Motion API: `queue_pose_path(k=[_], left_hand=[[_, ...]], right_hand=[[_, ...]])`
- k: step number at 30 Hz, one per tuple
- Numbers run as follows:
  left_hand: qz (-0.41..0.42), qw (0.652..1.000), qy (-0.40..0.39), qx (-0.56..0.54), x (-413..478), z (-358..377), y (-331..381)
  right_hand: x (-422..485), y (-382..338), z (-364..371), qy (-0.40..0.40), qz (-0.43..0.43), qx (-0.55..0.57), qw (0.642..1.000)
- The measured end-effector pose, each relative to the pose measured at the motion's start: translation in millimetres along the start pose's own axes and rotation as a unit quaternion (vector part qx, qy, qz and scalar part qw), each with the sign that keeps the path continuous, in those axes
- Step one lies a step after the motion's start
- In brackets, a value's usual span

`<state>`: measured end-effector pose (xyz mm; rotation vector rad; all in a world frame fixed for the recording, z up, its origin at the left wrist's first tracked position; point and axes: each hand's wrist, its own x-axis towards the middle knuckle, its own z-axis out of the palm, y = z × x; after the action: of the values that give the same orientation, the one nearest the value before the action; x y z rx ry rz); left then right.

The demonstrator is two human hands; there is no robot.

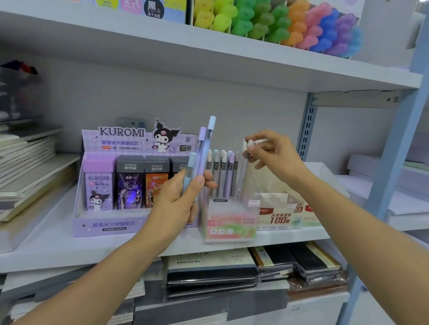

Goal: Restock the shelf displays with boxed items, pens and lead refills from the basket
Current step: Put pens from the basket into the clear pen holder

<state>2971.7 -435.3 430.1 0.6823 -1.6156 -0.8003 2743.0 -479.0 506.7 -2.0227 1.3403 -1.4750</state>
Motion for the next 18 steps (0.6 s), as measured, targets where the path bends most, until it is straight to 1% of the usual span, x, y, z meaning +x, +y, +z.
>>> queue_pose_path(k=[2, 6, 8, 11, 15, 18], left_hand=[[-0.003, 1.0, -0.001, -0.001, 0.4, 0.5, -0.4], [-0.005, 1.0, 0.001, 0.001, 0.8, 1.2, -0.1], [-0.005, 1.0, -0.001, 0.0, 0.7, 1.0, 0.5], [-0.007, 1.0, 0.001, 0.0, 0.6, 1.2, 1.1], [-0.007, 1.0, -0.001, 0.0, 0.3, 1.1, 2.3], [-0.009, 1.0, -0.001, -0.001, 0.0, 0.5, 2.9]], right_hand=[[-0.7, 1.7, 1.6, 0.014, -0.002, 0.01, 1.0], [7.3, -2.0, -1.3, 0.062, -0.005, 0.072, 0.995], [9.9, -3.2, -2.7, 0.054, -0.01, 0.07, 0.996], [7.7, 0.1, 2.0, 0.029, -0.002, 0.029, 0.999], [9.7, -0.4, -0.2, 0.045, -0.001, 0.03, 0.999], [13.0, -2.8, 0.0, 0.027, 0.001, 0.017, 0.999]])
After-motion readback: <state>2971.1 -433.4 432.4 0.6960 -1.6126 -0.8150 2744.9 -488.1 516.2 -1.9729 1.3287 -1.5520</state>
